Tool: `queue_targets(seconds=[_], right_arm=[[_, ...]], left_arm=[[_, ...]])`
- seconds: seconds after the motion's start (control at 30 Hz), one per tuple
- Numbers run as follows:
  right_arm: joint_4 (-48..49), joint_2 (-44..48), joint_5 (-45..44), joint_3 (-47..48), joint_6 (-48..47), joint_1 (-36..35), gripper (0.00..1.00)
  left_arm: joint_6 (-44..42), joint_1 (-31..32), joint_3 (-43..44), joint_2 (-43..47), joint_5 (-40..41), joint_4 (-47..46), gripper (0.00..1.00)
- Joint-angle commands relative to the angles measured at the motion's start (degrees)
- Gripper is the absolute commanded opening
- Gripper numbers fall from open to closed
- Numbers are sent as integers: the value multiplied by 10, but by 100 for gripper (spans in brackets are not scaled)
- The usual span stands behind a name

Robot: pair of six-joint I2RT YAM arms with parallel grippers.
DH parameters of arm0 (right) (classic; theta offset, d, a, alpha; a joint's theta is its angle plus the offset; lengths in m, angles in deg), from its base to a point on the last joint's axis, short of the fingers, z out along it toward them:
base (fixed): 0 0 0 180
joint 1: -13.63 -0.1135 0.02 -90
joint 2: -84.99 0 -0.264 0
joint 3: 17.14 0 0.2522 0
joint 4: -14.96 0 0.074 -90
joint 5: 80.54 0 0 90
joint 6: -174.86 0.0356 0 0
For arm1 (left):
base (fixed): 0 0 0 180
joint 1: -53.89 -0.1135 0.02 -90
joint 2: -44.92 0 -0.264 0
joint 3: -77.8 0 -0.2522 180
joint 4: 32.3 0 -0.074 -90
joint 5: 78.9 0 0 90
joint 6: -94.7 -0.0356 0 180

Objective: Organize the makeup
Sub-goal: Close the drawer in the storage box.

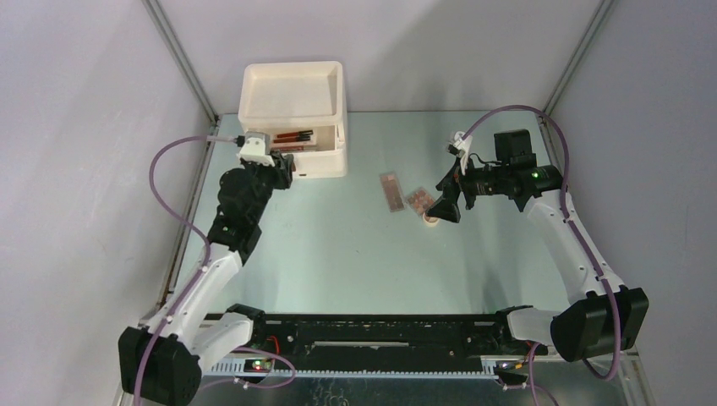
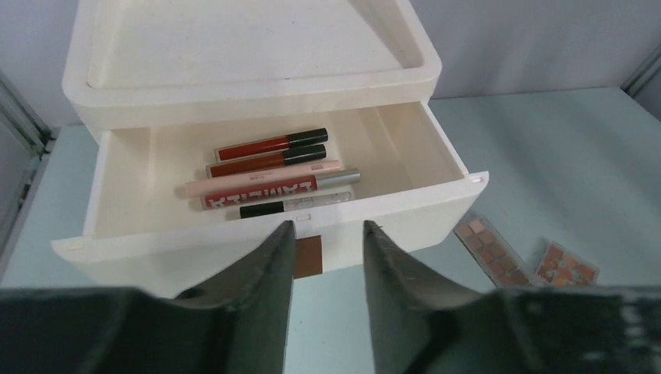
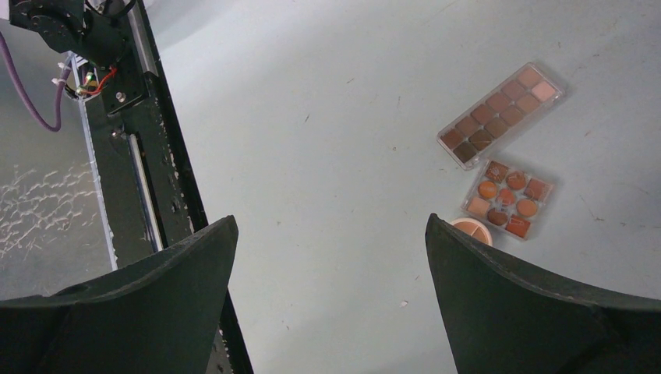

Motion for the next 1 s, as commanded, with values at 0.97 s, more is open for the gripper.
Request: queue_targets(seconds=[0.97], right_arm=[[-1,2,10,0,-13,4,99]], left_arm=[[-11,-2,11,-119,13,-73,43]])
